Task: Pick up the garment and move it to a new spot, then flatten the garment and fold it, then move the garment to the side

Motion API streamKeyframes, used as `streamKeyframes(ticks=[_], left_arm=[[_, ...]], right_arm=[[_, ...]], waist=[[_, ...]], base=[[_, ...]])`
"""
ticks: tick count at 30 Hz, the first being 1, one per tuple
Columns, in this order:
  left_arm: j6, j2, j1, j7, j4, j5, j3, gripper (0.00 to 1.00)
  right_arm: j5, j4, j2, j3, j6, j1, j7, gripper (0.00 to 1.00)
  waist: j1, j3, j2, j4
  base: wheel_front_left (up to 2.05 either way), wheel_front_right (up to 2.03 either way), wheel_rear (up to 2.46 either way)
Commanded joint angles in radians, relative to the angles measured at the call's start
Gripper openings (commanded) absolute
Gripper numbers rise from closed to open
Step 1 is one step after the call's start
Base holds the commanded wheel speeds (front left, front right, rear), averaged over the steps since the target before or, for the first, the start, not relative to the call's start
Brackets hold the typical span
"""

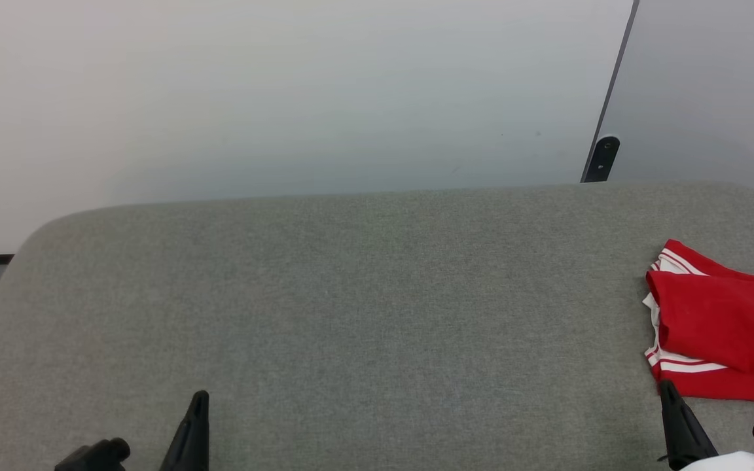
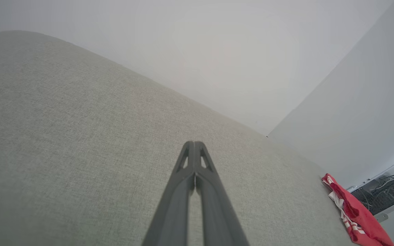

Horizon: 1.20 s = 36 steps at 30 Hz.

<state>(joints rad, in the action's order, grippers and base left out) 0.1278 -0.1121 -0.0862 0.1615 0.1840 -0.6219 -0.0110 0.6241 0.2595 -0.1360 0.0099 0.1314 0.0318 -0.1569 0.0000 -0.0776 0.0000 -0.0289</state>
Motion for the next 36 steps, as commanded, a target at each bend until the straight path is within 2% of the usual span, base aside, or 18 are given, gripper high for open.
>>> streamKeyframes(ticks=[1,21,36], left_arm=[[0.001,-0.002,0.032,-0.010,-0.009,-0.049,-0.010,0.00],[0.002,0.016,0.080,-0.084,0.009,-0.312,-0.037,0.00],[0.002,0.027,0.108,-0.128,0.021,-0.466,-0.052,0.00]], right_arm=[[0.050,-0.016,0.002,-0.011,0.000,-0.033,0.011,0.00],[0.312,-0.017,0.026,-0.044,0.000,-0.066,0.084,0.00],[0.466,-0.017,0.039,-0.062,-0.001,-0.084,0.127,0.00]], waist=[[0.0000,0.002,0.0000,0.001],[0.0000,0.017,0.0000,0.006],[0.0000,0.028,0.0000,0.010]], base=[[0.00,0.00,0.00],[0.00,0.00,0.00],[0.00,0.00,0.00]])
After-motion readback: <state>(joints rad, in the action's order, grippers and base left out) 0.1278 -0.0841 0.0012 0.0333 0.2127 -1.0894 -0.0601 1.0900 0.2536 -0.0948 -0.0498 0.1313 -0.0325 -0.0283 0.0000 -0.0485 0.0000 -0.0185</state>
